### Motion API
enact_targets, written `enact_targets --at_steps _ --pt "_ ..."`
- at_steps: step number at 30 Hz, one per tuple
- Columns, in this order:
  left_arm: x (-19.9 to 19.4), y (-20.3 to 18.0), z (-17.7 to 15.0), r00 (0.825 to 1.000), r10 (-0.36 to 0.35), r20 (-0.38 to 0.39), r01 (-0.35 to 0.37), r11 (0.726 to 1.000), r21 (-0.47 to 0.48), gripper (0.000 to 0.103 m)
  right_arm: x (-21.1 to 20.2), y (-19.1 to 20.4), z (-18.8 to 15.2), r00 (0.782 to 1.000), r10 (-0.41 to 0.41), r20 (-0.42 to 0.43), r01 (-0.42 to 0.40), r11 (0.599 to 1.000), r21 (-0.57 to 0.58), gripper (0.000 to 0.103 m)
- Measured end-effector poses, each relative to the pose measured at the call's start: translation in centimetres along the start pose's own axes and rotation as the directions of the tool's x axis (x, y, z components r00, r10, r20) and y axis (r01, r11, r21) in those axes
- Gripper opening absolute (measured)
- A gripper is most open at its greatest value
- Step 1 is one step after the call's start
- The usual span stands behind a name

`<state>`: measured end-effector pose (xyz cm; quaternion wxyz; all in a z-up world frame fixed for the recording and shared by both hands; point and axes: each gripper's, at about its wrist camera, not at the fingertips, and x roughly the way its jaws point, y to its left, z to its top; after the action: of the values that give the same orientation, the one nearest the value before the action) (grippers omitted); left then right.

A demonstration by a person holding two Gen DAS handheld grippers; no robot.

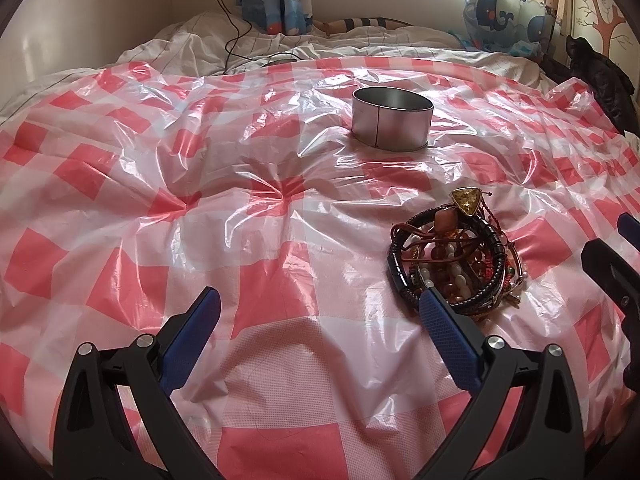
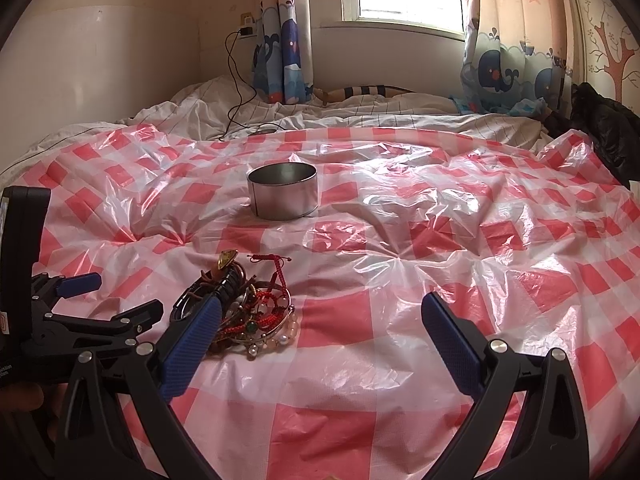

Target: Organize jewelry

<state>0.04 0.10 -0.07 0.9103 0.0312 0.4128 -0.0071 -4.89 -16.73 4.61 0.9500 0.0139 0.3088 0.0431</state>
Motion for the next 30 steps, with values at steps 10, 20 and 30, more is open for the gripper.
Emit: enact_targets --at_steps 10,20,30 --pt "0.0 0.0 0.0 1.0 0.002 0.001 -0.002 1.0 0.002 0.096 0.0 0.0 0.1 1.0 0.002 -0.004 -0.002 1.0 0.0 0.096" --pt "0.0 -0.1 0.0 1.0 0.006 0.0 -0.006 1.0 0.005 0.096 0.0 -0.1 0.0 1.0 0.004 -0.004 -0.004 1.0 0.002 0.096" --pt "-0.4 1.6 -0.2 1.0 0.007 0.002 -0.007 1.0 0.0 0.096 0.1 -0.1 -0.1 1.0 -0.001 0.0 0.001 1.0 -0.008 0.096"
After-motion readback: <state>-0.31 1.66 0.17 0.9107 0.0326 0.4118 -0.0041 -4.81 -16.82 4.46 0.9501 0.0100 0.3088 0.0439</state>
